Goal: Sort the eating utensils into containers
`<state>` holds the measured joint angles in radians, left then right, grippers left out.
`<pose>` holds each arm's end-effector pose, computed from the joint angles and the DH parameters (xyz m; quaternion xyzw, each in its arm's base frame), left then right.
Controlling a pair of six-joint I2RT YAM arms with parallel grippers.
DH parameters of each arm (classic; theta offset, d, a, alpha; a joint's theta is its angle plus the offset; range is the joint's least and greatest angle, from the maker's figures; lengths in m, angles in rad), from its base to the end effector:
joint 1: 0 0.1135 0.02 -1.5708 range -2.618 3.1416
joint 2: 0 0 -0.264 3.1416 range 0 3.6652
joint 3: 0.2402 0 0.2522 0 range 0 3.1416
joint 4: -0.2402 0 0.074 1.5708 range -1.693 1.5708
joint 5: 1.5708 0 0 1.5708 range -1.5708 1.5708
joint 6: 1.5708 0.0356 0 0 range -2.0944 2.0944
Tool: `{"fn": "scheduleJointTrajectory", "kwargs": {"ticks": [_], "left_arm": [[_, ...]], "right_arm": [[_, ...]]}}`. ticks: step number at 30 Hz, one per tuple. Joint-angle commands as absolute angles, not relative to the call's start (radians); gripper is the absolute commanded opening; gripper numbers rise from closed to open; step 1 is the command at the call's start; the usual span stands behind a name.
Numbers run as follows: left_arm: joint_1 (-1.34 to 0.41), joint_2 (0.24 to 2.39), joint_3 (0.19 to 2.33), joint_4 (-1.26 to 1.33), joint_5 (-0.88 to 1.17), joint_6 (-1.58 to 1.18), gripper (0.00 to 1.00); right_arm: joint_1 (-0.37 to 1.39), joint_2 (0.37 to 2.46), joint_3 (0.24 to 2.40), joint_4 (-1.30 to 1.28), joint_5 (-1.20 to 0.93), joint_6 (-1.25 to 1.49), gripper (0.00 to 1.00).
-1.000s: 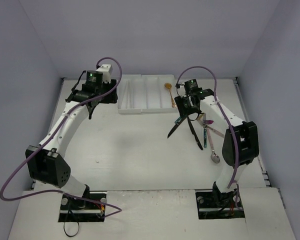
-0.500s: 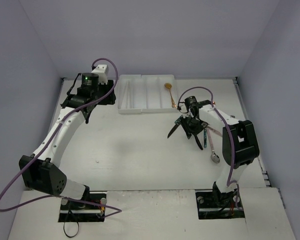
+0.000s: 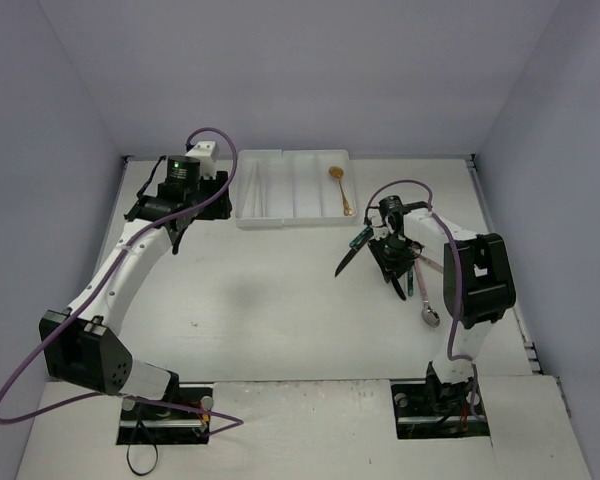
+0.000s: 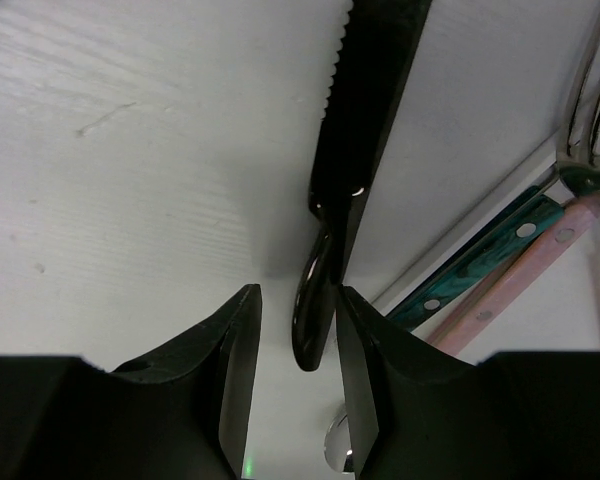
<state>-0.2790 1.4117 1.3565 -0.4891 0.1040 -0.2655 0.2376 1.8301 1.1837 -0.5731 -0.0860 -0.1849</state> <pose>0.3063 -0.0916 0.3639 0.0314 0.8698 -0.1755 0.4601 0.3463 0.0870 0.1662 -0.2136 0.9603 0.0469 0.1734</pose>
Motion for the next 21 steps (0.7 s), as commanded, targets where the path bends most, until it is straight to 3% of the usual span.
{"fn": "scheduleJointTrajectory", "kwargs": {"ticks": [1, 21], "left_arm": [[-0.27, 1.364, 1.364, -0.429, 0.11, -0.28, 0.48], [-0.27, 1.388, 1.355, -0.426, 0.107, -0.289, 0.48]], "right_arm": [[0.211, 1.856, 1.238, -0.612, -0.081, -0.22, 0.33], [0.204, 2.093, 1.351, -0.676, -0.155, -0.229, 0.19]]}}
